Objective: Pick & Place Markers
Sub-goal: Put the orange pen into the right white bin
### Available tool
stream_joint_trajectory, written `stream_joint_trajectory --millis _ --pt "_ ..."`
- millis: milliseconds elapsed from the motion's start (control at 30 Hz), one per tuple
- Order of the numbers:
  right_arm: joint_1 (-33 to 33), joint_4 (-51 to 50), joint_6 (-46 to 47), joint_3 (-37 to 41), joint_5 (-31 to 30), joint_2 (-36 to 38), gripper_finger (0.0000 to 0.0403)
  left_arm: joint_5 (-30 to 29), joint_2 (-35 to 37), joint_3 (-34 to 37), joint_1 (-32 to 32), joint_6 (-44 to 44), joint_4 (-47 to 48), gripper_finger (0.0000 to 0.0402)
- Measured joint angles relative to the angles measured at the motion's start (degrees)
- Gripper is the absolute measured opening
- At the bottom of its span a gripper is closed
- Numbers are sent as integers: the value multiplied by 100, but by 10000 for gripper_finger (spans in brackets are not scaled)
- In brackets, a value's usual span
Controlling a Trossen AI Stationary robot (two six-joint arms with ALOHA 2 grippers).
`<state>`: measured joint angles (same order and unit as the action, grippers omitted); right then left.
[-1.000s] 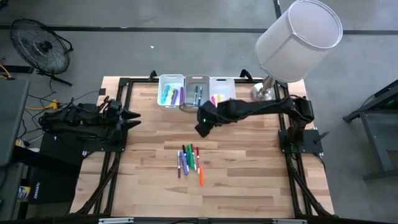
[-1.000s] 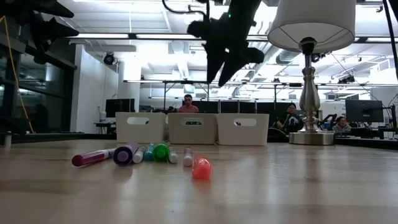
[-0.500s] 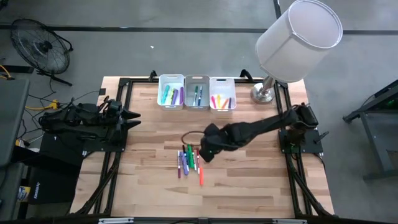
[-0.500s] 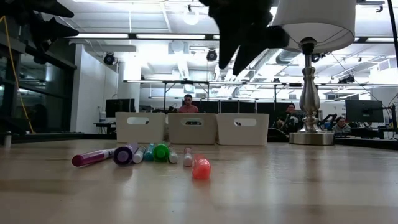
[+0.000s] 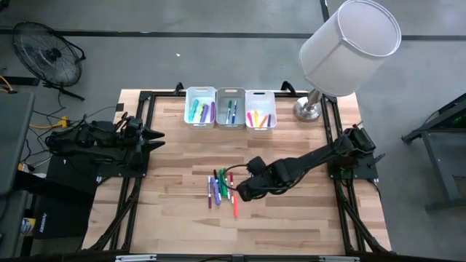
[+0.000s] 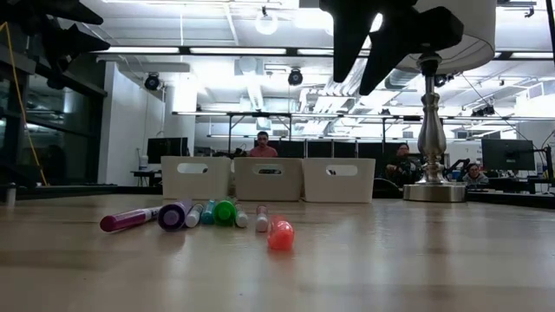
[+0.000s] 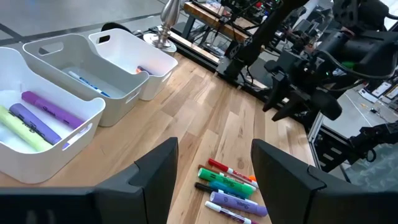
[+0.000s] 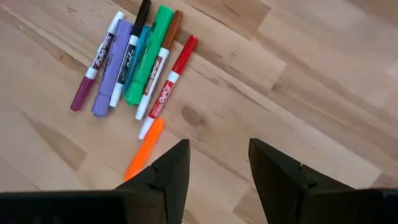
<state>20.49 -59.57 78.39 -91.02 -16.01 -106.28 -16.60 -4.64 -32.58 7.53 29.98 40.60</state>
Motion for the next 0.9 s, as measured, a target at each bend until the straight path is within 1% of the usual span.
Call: stream_joint_trajectory --millis 133,367,600,767,900 --pt "-7 247 233 0 269 -131 154 2 2 0 0 -2 -1 202" --pt "-20 1151 466 0 760 -562 153 4 1 0 0 -6 -3 202" --pt "-24 1431 1006 0 1093 -961 153 4 0 0 0 -7 1 202" --pt "-22 1912 1183 -9 1374 -1273 153 4 0 0 0 -7 0 202" --pt "-22 1953 1272 -280 1408 -1547 153 4 2 0 0 -6 -2 202"
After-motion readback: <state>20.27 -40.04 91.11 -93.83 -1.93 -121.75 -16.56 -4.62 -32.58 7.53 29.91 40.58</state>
